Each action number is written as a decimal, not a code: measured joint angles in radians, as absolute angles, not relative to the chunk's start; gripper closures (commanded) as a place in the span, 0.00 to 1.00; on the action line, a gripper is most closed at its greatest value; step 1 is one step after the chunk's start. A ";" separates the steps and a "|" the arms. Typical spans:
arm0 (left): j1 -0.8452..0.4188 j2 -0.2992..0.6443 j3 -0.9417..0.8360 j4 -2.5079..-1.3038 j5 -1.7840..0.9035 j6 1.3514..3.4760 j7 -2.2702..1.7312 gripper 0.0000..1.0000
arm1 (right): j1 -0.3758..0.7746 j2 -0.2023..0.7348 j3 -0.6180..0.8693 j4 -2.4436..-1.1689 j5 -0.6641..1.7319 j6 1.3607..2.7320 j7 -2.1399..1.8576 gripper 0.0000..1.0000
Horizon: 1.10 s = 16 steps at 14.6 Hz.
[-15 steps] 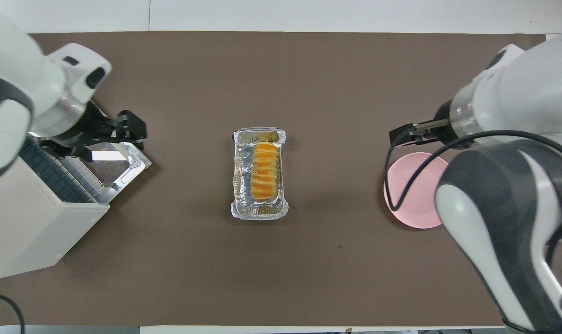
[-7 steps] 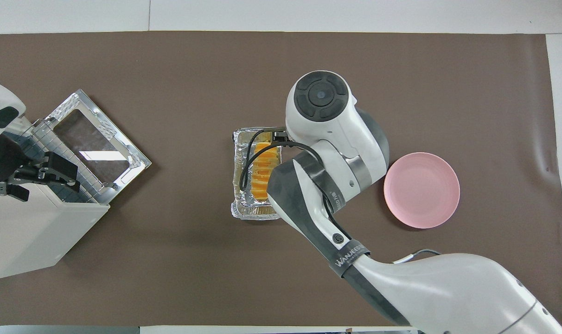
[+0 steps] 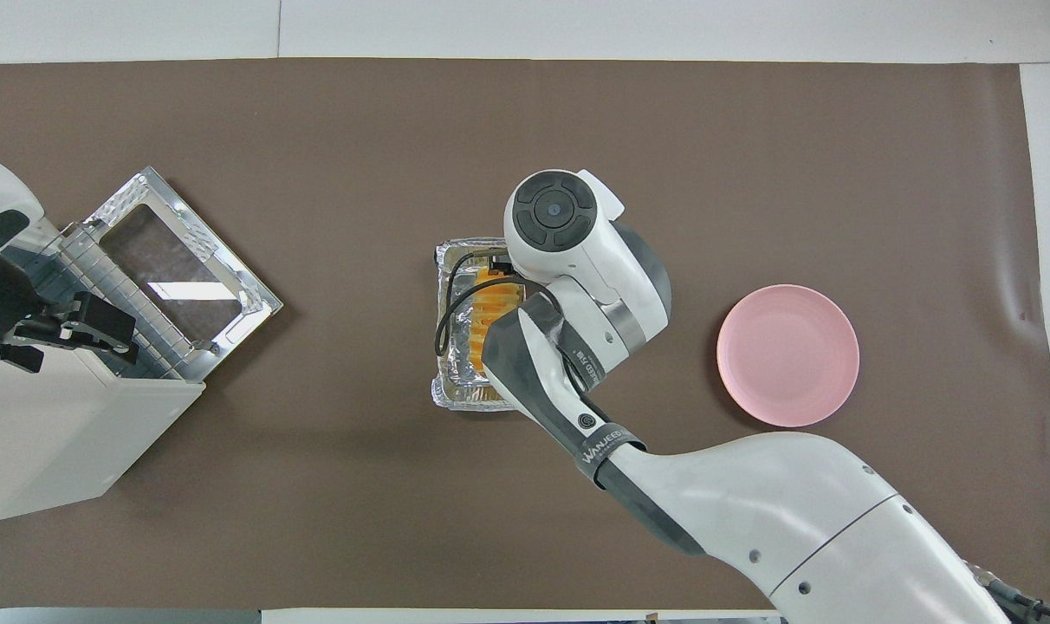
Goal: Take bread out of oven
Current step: 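Grasp the foil tray edge with the right gripper while the left gripper withdraws, then lift the foil tray with the right gripper and move it above the pink plate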
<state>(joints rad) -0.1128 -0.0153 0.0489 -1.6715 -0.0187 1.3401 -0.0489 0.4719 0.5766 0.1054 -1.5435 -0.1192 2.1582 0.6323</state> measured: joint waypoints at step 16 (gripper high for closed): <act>-0.111 -0.015 0.017 -1.668 -0.016 1.435 0.045 0.00 | 0.461 0.572 0.095 -1.461 -0.120 2.046 0.593 1.00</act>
